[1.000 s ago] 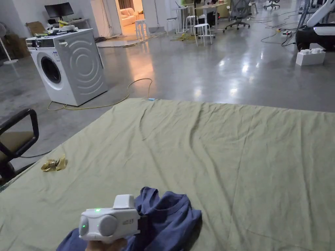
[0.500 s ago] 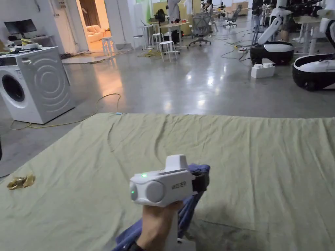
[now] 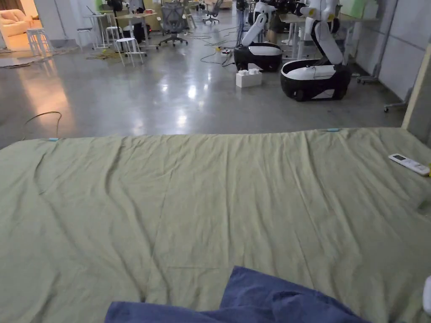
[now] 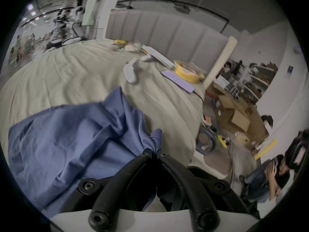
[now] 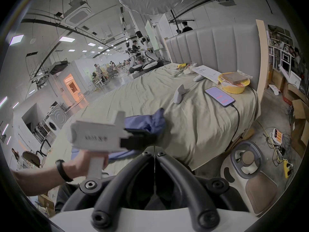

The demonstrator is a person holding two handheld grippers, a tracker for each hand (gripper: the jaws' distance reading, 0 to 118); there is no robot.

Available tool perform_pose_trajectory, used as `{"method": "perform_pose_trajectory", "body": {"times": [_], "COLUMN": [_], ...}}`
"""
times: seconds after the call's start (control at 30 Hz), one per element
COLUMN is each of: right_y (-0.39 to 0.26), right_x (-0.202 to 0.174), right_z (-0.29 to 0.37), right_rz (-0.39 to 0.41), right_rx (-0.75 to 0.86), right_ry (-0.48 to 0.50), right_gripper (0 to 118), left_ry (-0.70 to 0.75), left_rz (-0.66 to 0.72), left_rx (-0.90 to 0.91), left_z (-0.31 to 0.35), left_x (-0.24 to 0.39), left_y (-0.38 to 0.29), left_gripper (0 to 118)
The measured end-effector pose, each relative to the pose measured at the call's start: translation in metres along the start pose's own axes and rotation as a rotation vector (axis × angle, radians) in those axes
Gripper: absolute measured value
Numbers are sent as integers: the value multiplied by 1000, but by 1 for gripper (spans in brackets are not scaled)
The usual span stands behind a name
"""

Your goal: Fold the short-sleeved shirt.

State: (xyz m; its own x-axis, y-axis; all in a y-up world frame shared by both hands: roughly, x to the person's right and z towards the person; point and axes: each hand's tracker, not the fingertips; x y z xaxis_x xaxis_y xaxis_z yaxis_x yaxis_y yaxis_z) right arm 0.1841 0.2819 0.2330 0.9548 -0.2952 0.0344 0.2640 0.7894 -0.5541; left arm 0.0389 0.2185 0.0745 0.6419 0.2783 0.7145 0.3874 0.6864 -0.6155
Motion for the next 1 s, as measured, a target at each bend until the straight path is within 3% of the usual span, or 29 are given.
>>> {"method": "perform_pose_trajectory", "body": {"times": [0.03,0.1,0.13,0.4,0.57,0.67,0.7,0.77,0.8,0.9,1.0], "right_y": [-1,0,1,29,46,54,56,59,61,63,56], "right_x": [-1,-9,-13,-59,-91,-103,-106,-116,-119,-125,-117], "right_z": [-2,-6,-10,-31,-36,-36,-35,-28,-23,-5,2], "right_rz": [4,43,67,151,210,145,124,167,210,273,295], "right_rx": [-3,-4,1,96,172,208,215,248,271,296,308], "right_ry": [12,44,60,212,305,378,401,386,378,378,385], "right_gripper": [1,1,1,1,1,1,1,1,1,1,1], "left_ry": [4,-37,-38,265,643,929,967,1025,1034,1027,1029], "left_rz": [-10,28,46,120,80,85,91,105,118,148,205], "left_rx": [-21,5,22,483,583,641,642,682,702,695,690], "left_z": [0,21,32,224,323,346,356,369,377,393,397], "left_x": [-1,-4,-9,-13,14,31,36,47,55,75,92], "left_y": [-3,-9,-6,-21,-81,-106,-111,-118,-123,-138,-144], "left_gripper": [20,63,75,77,77,74,68,41,15,1,0]}}
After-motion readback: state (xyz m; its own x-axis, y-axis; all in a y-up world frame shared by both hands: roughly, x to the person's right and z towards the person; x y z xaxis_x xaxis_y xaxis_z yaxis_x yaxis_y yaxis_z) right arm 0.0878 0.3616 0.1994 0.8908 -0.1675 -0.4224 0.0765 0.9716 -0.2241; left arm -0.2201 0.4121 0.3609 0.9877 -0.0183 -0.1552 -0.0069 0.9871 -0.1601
